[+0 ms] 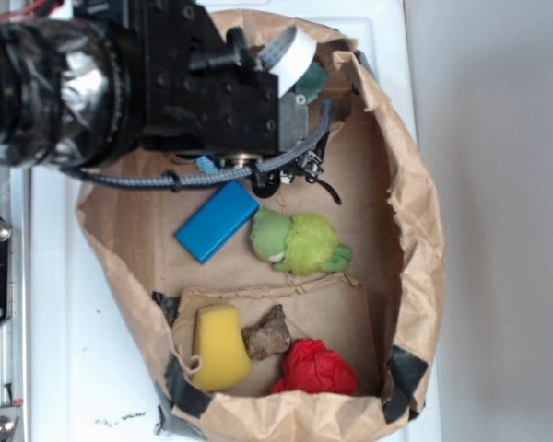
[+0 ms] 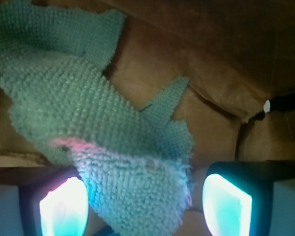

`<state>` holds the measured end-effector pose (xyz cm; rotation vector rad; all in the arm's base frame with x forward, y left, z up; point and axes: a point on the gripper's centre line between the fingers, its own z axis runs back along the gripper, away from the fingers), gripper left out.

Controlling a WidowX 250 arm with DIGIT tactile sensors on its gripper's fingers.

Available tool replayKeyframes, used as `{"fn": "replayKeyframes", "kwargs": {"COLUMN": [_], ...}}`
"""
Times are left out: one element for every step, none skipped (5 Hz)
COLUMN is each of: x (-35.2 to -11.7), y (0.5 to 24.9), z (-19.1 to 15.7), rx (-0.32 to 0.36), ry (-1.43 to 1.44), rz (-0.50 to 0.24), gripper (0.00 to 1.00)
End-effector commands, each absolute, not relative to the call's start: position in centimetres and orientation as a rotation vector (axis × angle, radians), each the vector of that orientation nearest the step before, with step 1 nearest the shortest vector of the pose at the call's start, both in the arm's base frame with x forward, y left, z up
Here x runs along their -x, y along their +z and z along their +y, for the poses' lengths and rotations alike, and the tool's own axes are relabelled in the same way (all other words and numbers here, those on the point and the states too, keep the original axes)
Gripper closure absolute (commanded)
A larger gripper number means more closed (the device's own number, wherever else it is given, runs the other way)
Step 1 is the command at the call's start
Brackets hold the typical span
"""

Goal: Grab the blue cloth.

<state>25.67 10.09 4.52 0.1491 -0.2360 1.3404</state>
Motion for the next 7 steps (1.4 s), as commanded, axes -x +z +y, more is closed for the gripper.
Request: {"fn": "replayKeyframes", "kwargs": {"x": [-25.54,-25.47,-25.17,-25.03,-24.99,-24.96,-24.94], "y": [7.13,7.23,7.32,7.24,7.25,7.28,7.24], "z": [11.27,11.36,11.35,11.24,11.23,11.26,11.21], "rx": [-0.107,-0.092,-0.082,-0.083,-0.083,-0.081,-0.083], "ry": [1.364,1.371,1.366,1.36,1.358,1.357,1.357], "rz": [-0.308,-0.309,-0.318,-0.325,-0.325,-0.324,-0.326], "gripper": [0.0,1.0,1.0,1.0,1.0,1.0,0.67]}}
